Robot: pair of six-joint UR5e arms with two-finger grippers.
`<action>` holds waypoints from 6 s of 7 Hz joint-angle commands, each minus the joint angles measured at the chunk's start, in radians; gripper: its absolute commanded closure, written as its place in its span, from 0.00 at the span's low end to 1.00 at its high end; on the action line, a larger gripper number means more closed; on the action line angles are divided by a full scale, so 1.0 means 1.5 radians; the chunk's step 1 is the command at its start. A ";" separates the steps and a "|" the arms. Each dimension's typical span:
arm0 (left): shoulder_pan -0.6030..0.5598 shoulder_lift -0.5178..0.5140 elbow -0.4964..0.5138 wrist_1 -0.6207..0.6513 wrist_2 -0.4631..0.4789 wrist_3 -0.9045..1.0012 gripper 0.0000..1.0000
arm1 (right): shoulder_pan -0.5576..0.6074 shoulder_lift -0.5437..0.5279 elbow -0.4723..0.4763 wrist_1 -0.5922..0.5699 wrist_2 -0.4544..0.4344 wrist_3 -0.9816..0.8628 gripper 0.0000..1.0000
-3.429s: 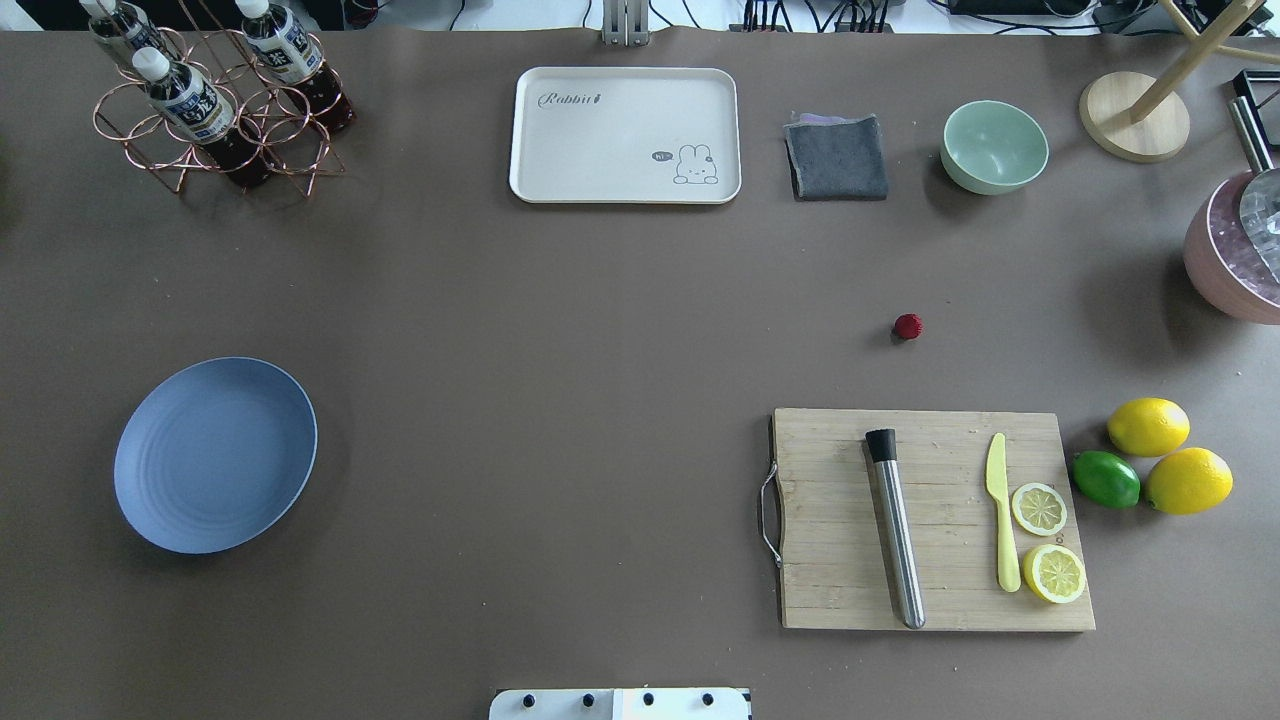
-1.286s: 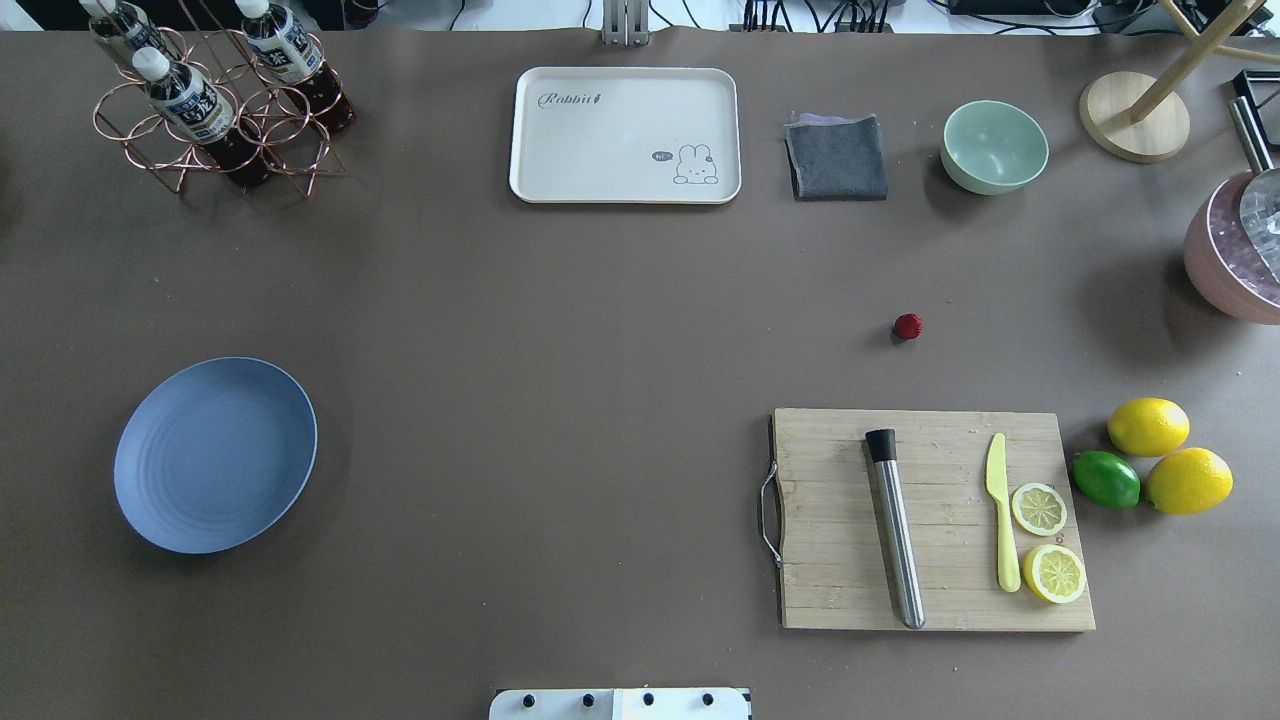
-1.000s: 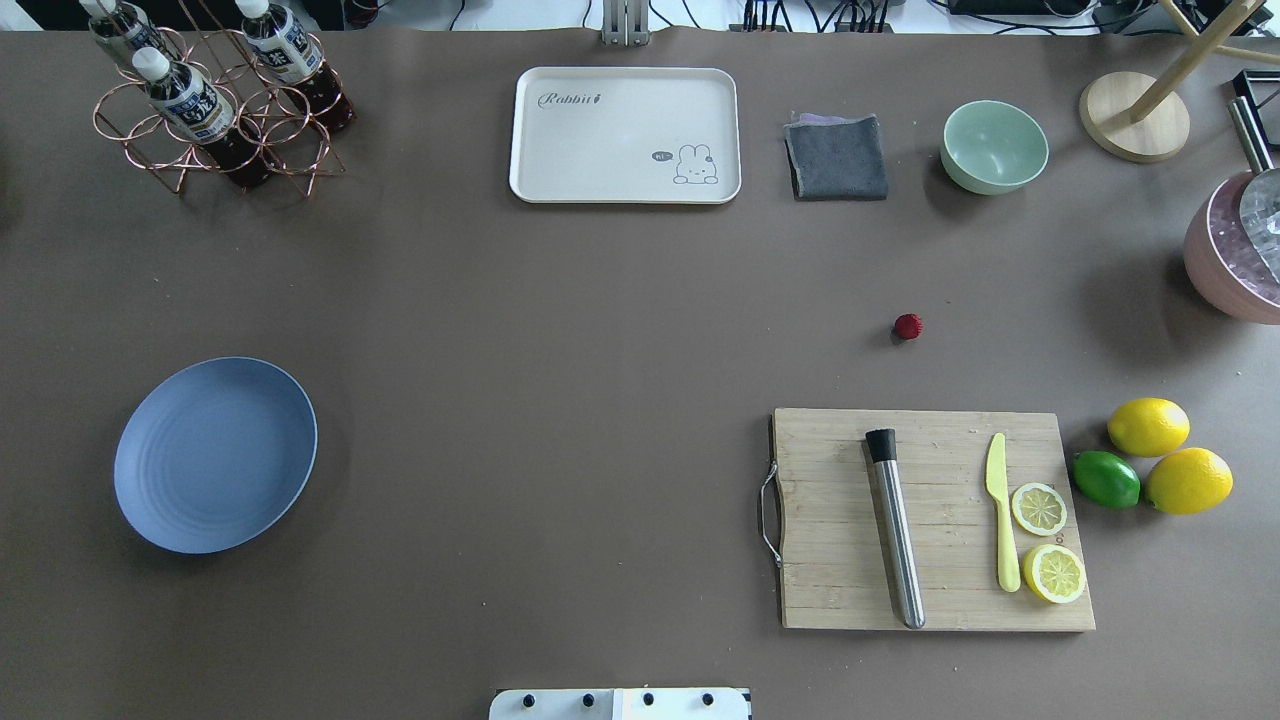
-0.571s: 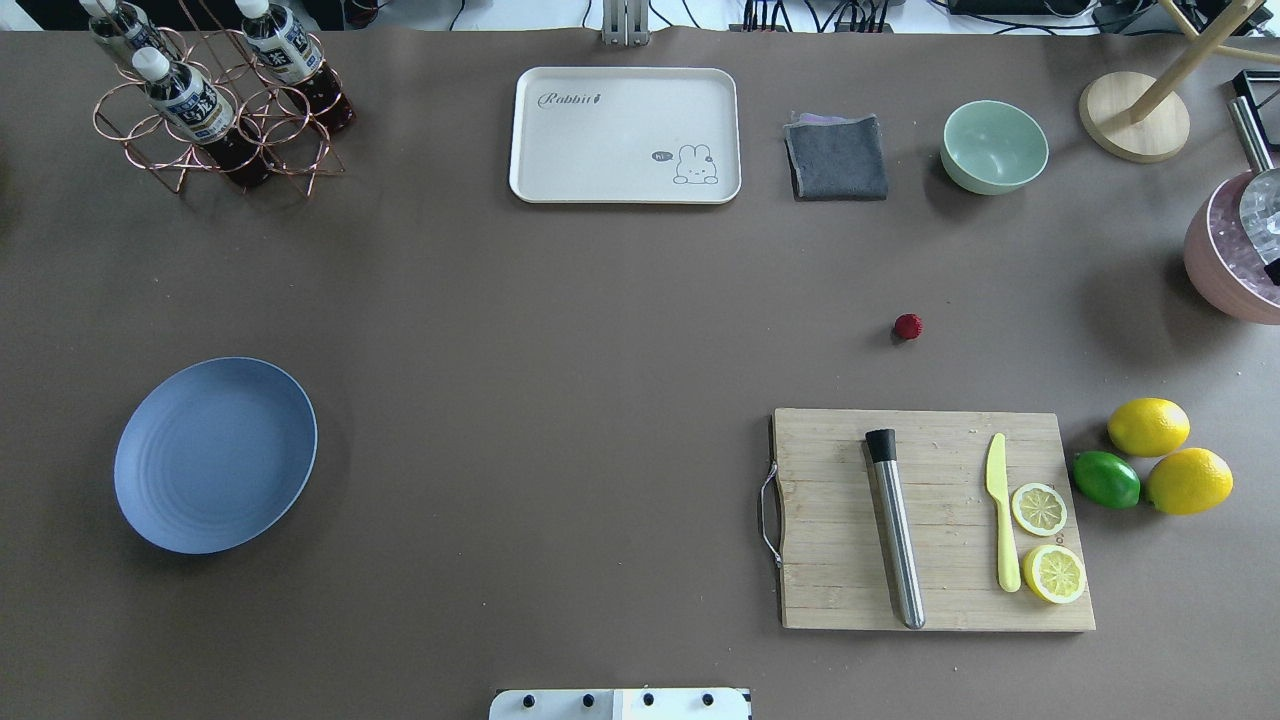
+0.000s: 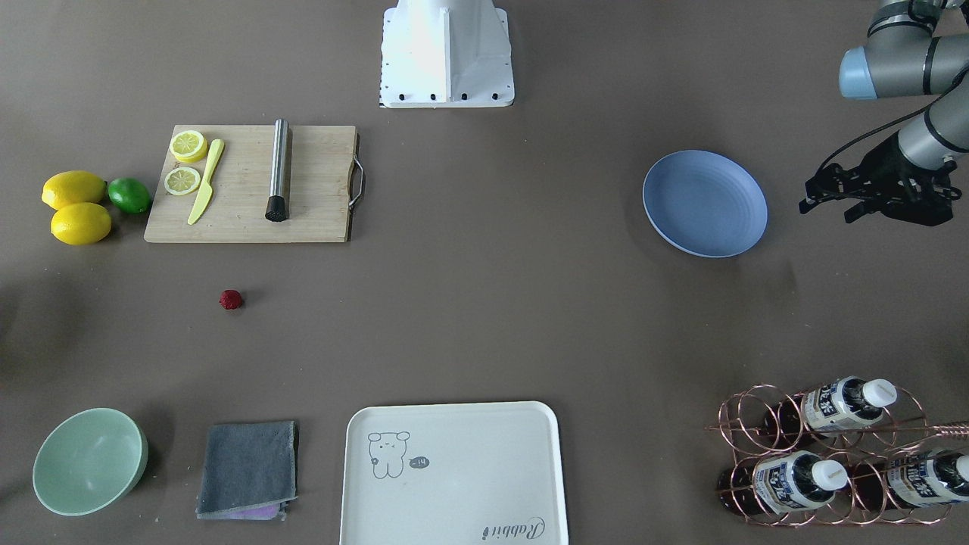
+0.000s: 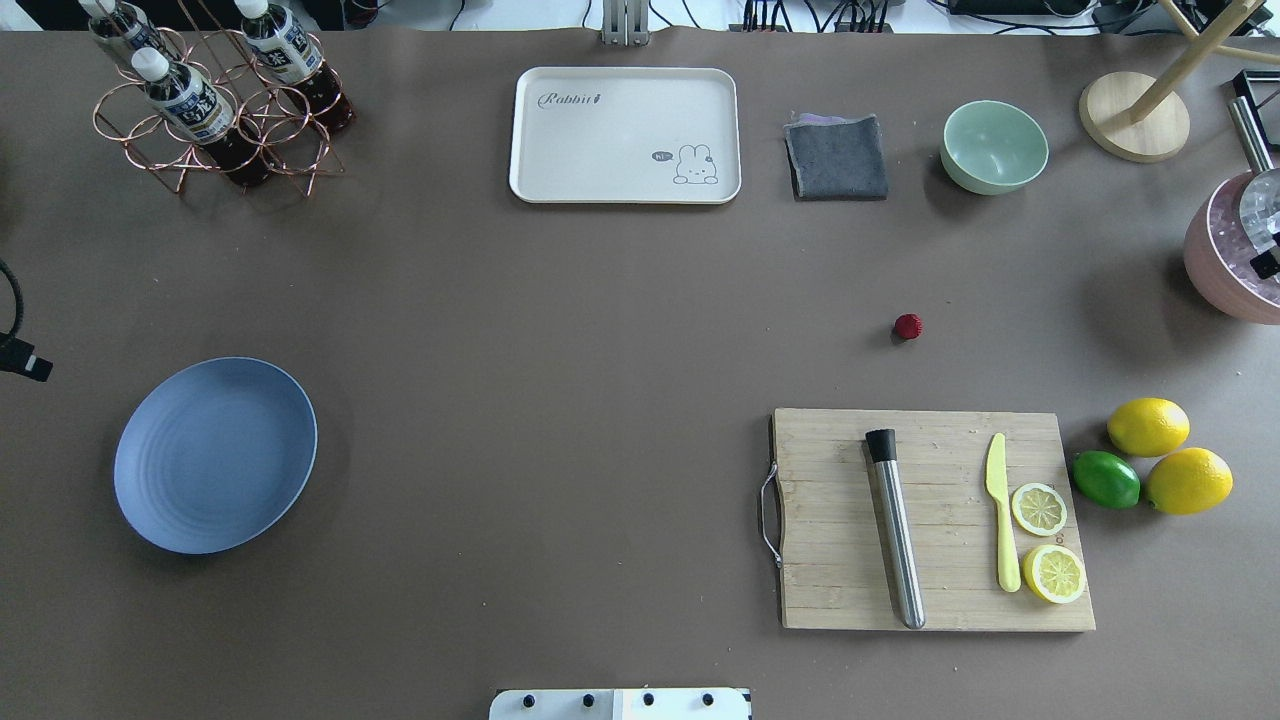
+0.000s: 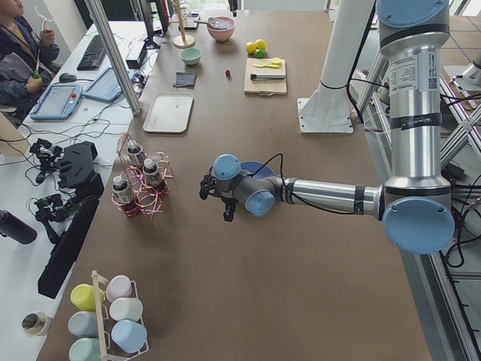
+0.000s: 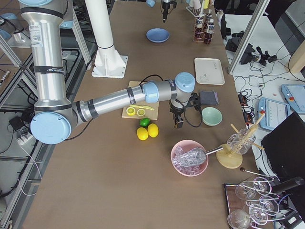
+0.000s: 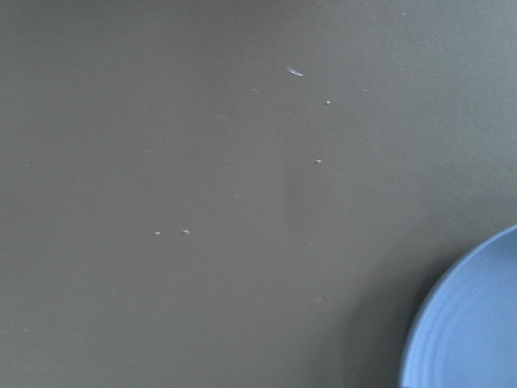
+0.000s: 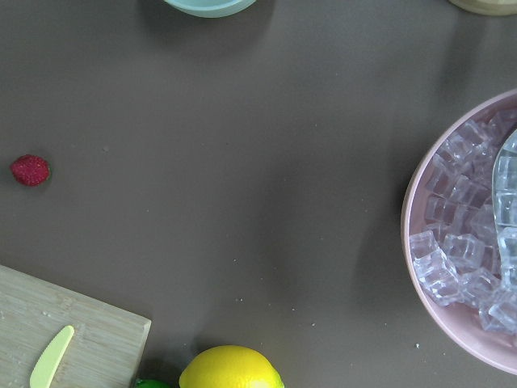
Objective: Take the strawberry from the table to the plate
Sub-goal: 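Reach the left gripper to the blue plate's rim and grip it, then slide the blue plate with the left gripper while the right gripper descends to the strawberry, then close the right gripper on the red strawberry and lift it, then carry the strawberry over the plate with the right gripper while the left gripper withdraws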
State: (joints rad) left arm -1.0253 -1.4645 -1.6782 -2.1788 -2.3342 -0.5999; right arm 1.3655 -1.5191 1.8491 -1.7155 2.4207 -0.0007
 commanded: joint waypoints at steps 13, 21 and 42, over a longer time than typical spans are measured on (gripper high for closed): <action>0.198 -0.353 0.000 0.055 0.023 -0.627 1.00 | -0.139 0.132 -0.036 0.045 -0.003 0.297 0.06; 0.313 -0.411 0.007 0.059 0.167 -0.725 1.00 | -0.368 0.201 -0.187 0.281 -0.212 0.526 0.19; 0.188 -0.362 0.021 0.058 0.109 -0.544 0.03 | -0.577 0.430 -0.196 0.249 -0.296 0.833 1.00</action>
State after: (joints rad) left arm -0.7317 -2.0167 -1.6463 -2.0923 -2.1623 -1.4303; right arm 0.5222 -0.8842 1.5667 -1.3424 1.9936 1.2396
